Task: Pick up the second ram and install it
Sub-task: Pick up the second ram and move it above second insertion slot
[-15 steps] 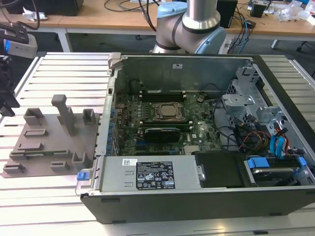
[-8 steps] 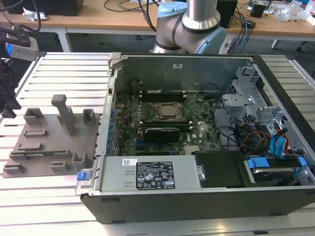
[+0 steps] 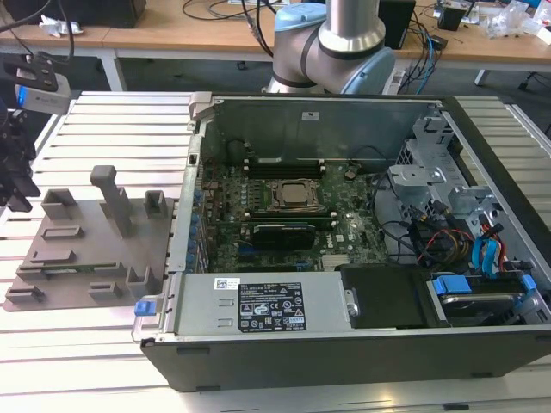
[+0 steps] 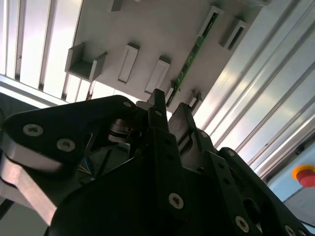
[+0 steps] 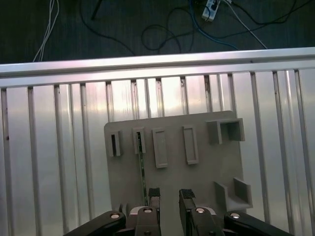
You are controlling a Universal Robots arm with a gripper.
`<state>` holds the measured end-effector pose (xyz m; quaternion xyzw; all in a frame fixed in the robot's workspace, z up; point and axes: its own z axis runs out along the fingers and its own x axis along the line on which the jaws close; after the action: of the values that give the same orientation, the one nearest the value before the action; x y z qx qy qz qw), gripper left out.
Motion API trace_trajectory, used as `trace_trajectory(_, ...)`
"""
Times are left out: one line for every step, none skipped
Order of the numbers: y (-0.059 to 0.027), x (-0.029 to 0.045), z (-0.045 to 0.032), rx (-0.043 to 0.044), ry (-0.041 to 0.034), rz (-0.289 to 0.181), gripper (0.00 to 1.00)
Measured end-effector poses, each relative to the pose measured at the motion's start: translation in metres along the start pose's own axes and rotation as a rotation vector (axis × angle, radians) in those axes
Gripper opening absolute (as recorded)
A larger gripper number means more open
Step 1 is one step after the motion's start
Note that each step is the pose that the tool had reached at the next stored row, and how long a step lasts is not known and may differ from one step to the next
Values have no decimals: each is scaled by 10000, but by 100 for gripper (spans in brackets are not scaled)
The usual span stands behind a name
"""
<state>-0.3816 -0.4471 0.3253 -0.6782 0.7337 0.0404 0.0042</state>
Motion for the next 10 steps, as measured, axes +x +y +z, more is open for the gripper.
trace_trajectory(-1,1,8,0,0,-1,30)
trace_trajectory(-1,1,20,0,0,0,30)
trace_trajectory(-2,2,30,0,0,0,30)
trace_trajectory(-2,3,41,1,0,0,30)
trace_trajectory(-3,3,53,0,0,0,30)
trace_trajectory(-4,4,63,0,0,0,30)
trace_trajectory(-4,5,75,0,0,0,30)
trace_trajectory(-5,5,88,0,0,0,30)
trace_trajectory(-6,6,98,0,0,-1,30)
trace_trajectory(-6,7,107,1,0,0,30)
